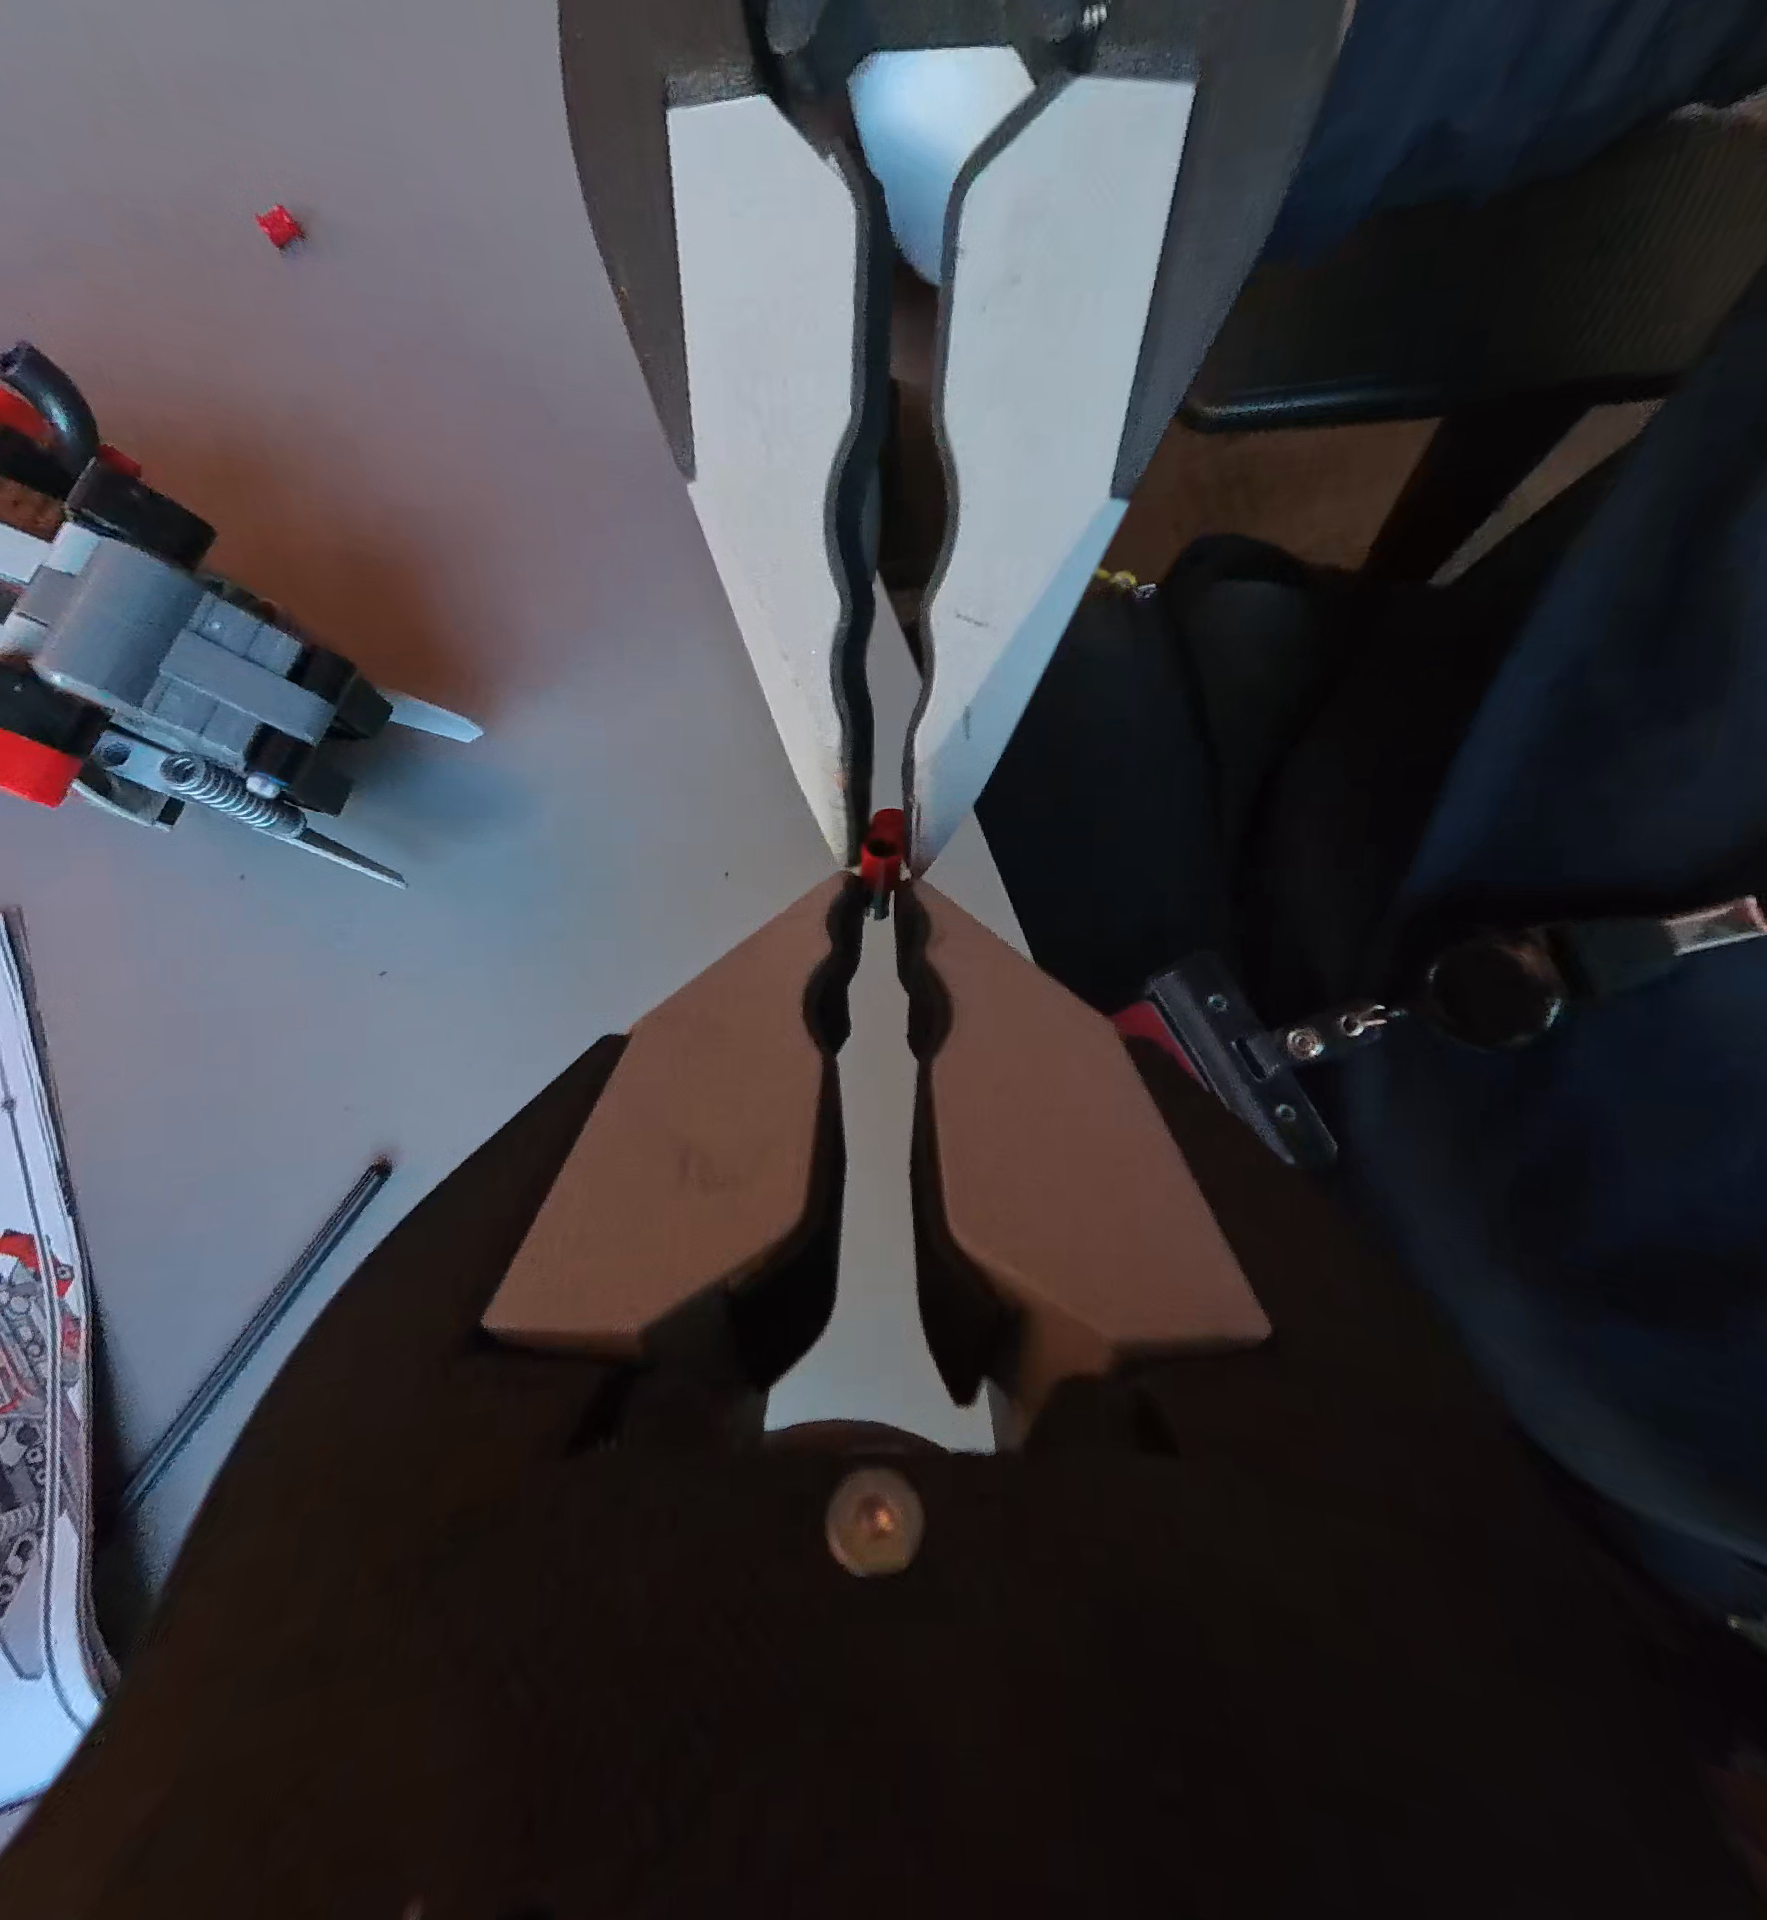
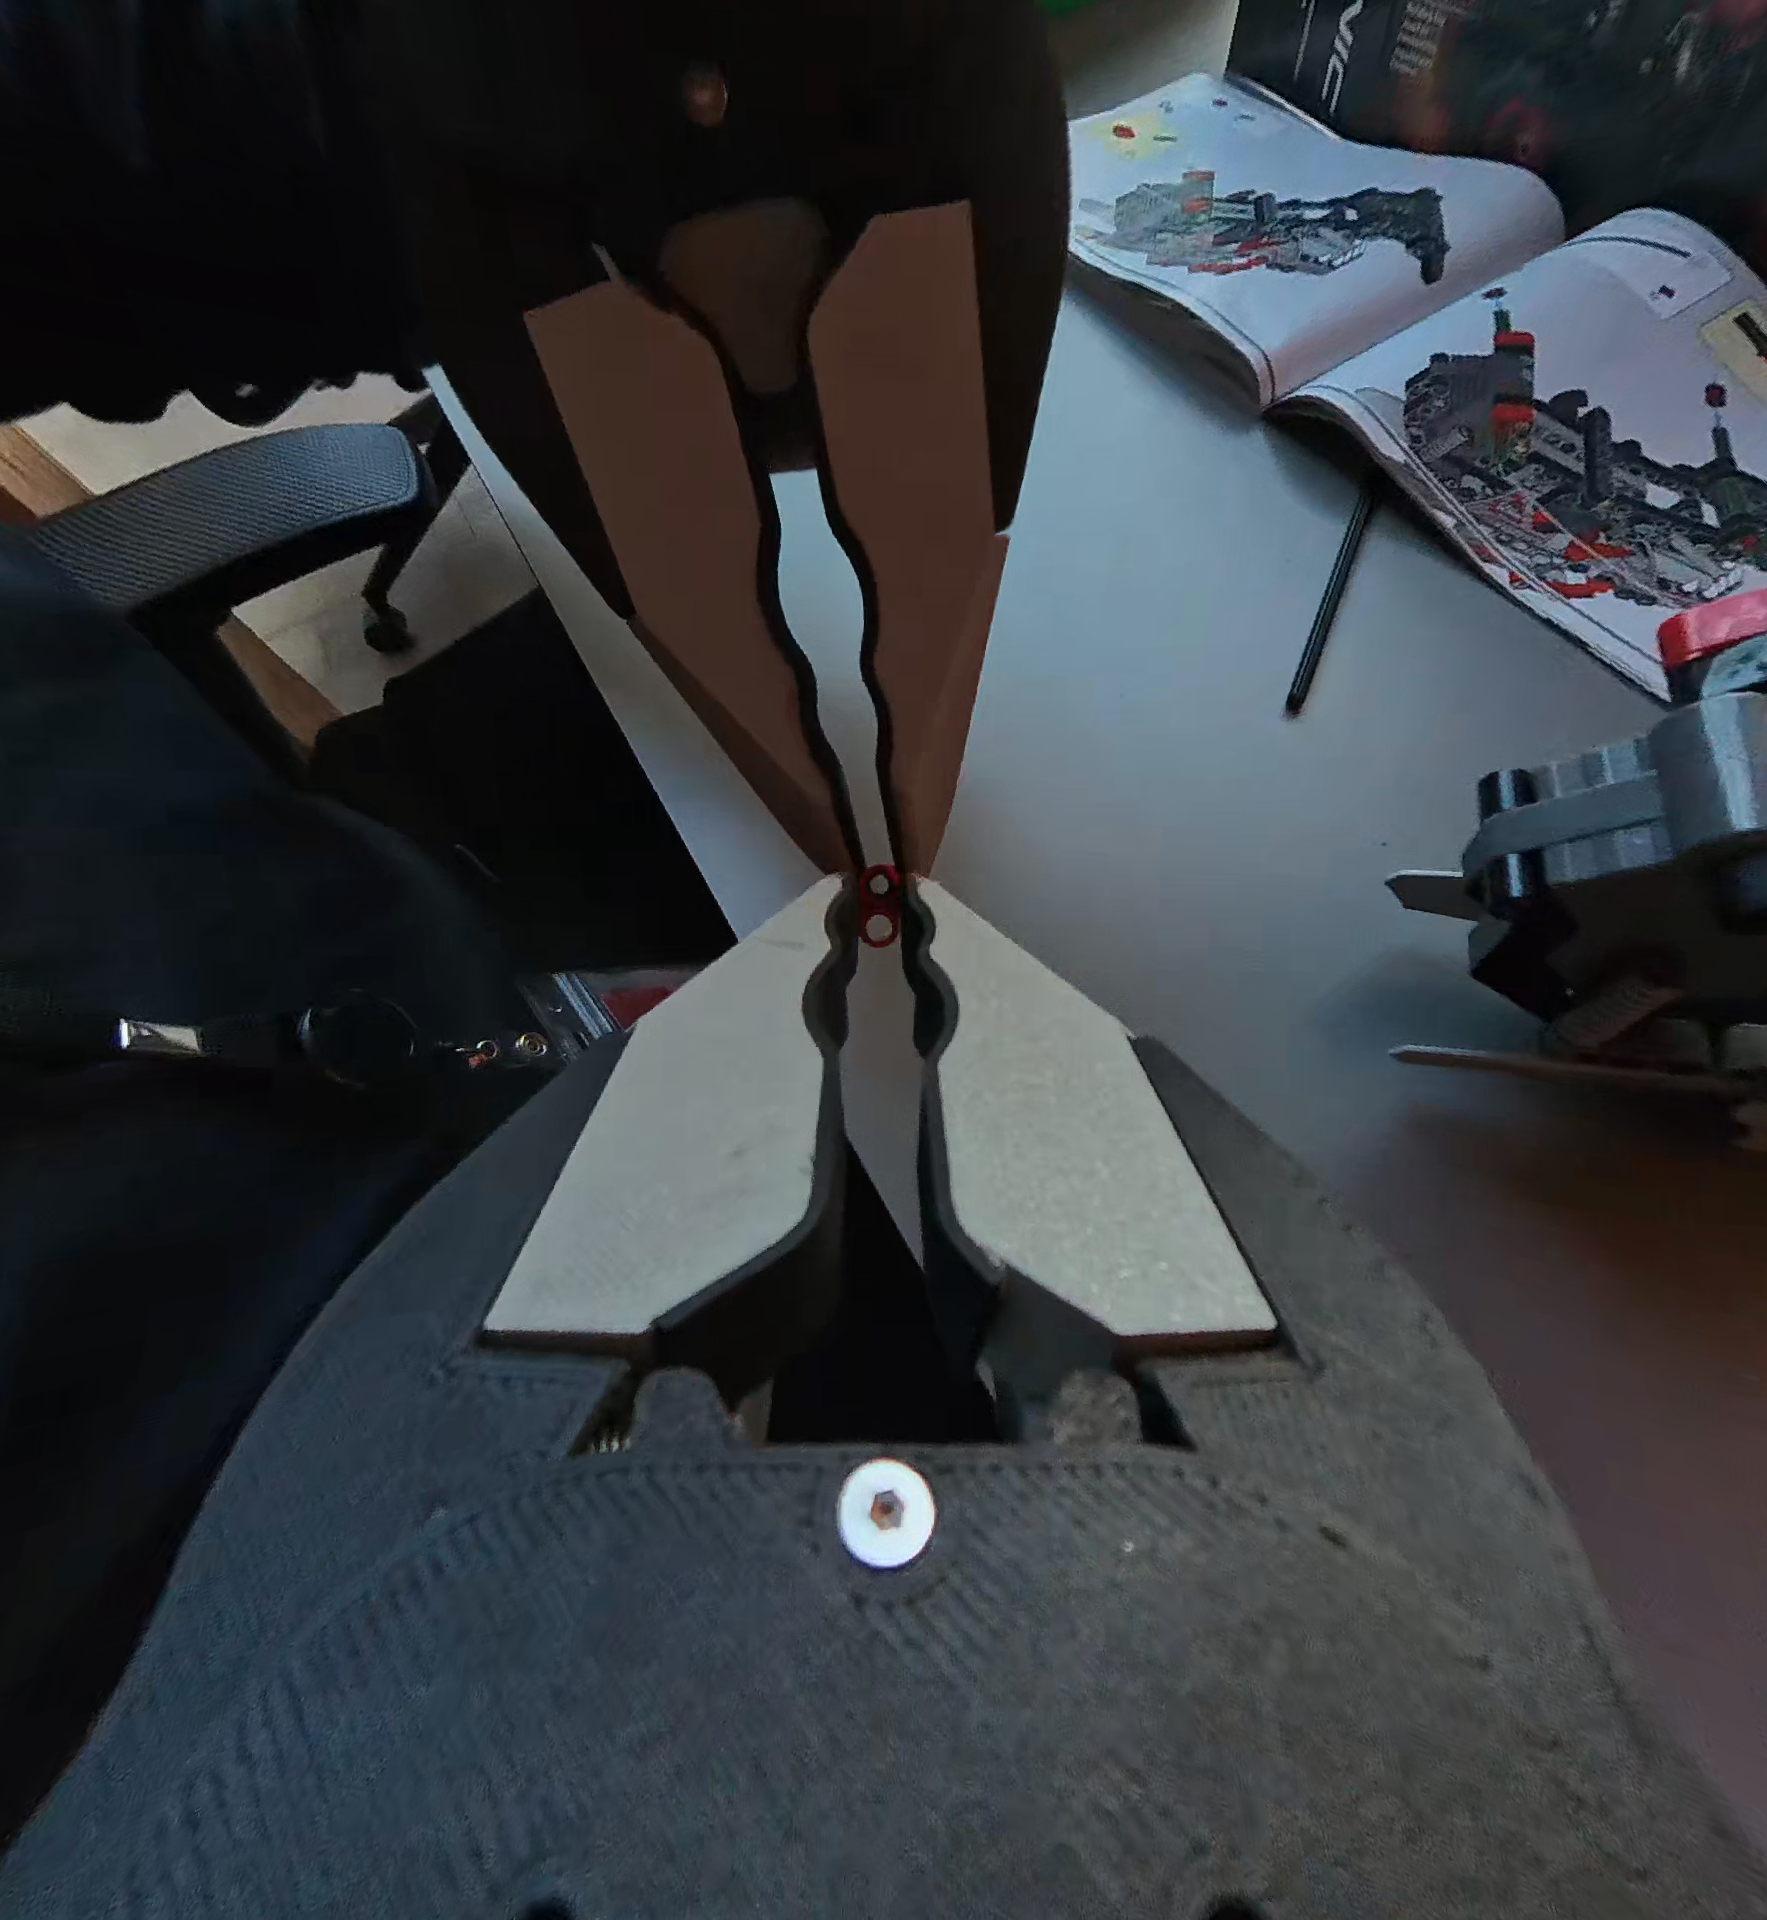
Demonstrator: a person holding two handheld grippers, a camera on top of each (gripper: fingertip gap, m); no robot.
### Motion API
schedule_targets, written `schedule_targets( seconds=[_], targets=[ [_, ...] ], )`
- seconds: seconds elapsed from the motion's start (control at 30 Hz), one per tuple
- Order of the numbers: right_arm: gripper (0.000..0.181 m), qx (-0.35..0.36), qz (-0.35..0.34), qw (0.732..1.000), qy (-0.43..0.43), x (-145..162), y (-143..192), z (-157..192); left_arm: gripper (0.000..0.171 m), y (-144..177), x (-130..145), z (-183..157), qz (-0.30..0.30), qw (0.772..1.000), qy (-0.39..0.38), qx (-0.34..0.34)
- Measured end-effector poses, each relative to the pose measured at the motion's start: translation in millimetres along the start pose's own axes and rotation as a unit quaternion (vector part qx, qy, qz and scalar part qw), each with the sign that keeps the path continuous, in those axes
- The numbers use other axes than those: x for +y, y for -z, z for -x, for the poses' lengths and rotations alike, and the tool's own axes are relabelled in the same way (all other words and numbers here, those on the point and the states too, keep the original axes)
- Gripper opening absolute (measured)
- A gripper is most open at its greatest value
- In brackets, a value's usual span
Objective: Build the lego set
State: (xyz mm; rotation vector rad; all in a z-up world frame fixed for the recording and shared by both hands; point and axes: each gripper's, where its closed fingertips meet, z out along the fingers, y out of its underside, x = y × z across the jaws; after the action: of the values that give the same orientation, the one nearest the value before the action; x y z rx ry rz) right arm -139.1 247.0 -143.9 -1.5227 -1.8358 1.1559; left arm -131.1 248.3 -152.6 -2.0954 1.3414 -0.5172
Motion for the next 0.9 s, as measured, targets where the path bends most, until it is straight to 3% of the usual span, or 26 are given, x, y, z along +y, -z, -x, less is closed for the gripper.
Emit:
schedule_targets(
  seconds=[0.17, 0.3, 0.43, 0.5, 0.57, 0.7, 0.9],
  targets=[
    [0.004, 0.006, -0.023, 1.0, -0.015, -2, 3, -4, 0.003, 0, -3, 3, -0.001, 1.0, 0.009, 0.005],
    [0.003, -0.015, -0.117, 0.987, -0.112, -12, 16, -16, 0.011, 9, -12, 13, -0.046, 0.998, 0.035, -0.016],
    [0.003, -0.044, -0.232, 0.94, -0.245, -17, 43, -39, 0.035, 18, -4, 43, -0.028, 0.991, -0.024, -0.126],
    [0.003, -0.047, -0.291, 0.911, -0.288, -20, 63, -55, 0.04, 25, -14, 63, -0.045, 0.98, -0.058, -0.183],
    [0.002, -0.048, -0.335, 0.886, -0.318, -20, 79, -72, 0.049, 31, -30, 82, -0.082, 0.975, -0.055, -0.198],
    [0.003, -0.032, -0.359, 0.868, -0.341, -16, 81, -95, 0.041, 40, -60, 110, -0.118, 0.98, -0.066, -0.148],
    [0.003, -0.019, -0.354, 0.869, -0.344, -23, 71, -112, 0.028, 13, -55, 120, -0.038, 0.997, -0.063, -0.015]
  ],
)
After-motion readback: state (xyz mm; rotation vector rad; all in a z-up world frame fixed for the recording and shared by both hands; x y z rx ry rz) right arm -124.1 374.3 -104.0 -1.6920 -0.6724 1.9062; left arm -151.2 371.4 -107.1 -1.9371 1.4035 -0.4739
